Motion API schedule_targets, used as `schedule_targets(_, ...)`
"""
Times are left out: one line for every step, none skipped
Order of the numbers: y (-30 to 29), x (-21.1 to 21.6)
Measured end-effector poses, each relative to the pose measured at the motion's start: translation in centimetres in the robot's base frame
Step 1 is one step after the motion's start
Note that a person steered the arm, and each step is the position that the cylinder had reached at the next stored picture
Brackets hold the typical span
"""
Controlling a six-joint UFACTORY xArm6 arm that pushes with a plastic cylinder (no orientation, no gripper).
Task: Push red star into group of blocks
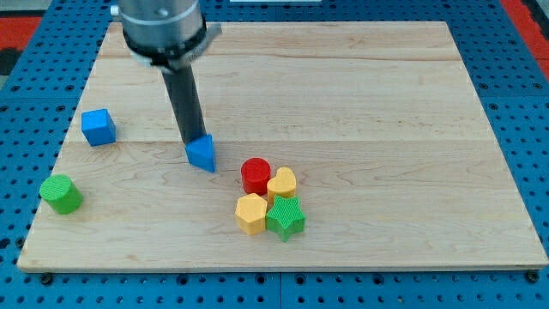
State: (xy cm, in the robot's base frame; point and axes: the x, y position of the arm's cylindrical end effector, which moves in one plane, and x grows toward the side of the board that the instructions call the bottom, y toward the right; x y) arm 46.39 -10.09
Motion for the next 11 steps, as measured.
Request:
schedule_targets(2.6,3.9)
schedule_targets(1.6,3.2)
schedule_targets(-1.7,-4.3)
schedule_targets(-1.5,-15.6)
schedule_targets(-2.6,-25.5)
schedule_targets(-8.1,-27.1)
schedule_targets(-11.4,-19.6)
schedule_targets(-12.8,-16.3)
schedule_targets(-15.6,-15.2)
schedule_targets(-15.5,-10.9)
schedule_targets(-10.4,-6.4)
